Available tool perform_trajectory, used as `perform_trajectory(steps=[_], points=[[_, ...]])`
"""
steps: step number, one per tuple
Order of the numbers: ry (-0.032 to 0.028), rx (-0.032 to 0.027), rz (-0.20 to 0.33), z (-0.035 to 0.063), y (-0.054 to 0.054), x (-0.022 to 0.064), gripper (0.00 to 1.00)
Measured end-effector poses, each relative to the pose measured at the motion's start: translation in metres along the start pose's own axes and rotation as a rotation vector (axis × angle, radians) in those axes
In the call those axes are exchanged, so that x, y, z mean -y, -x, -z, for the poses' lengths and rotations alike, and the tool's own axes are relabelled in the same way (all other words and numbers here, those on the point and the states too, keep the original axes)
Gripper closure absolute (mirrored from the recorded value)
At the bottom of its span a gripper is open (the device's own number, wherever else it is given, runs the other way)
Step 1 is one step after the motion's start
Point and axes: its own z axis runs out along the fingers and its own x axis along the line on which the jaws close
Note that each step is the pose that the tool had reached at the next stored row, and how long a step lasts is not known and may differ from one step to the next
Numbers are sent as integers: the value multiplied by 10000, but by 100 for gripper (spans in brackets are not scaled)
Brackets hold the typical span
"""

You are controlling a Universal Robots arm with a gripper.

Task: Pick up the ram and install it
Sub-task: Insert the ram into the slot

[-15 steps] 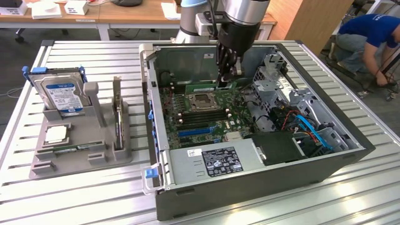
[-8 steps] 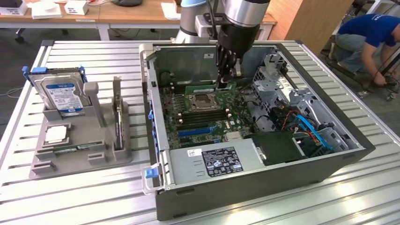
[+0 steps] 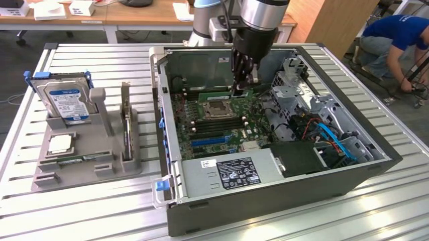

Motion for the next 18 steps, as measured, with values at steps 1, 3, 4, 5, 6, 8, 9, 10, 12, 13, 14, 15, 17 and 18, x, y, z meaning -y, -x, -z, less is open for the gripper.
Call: perform_trajectory(steps=[1, 3, 4, 5, 6, 8, 9, 10, 12, 13, 14, 15, 17, 18], points=[[0, 0, 0, -5, 0, 0, 89], [1, -2, 1, -12, 0, 0, 89], [1, -2, 1, -15, -1, 0, 89], [0, -1, 1, -19, -1, 0, 89], [1, 0, 2, -23, -1, 0, 89], [0, 1, 3, -34, -1, 0, 89], [0, 0, 3, -41, -1, 1, 89], [0, -1, 3, -48, -2, 1, 89], [0, -1, 4, -67, -2, 1, 89], [0, 0, 5, -77, -3, 1, 89], [0, -1, 5, -87, -3, 1, 89], [0, 0, 6, -98, -3, 2, 89], [0, 0, 6, -123, -4, 2, 89], [1, 0, 7, -139, -4, 2, 89]])
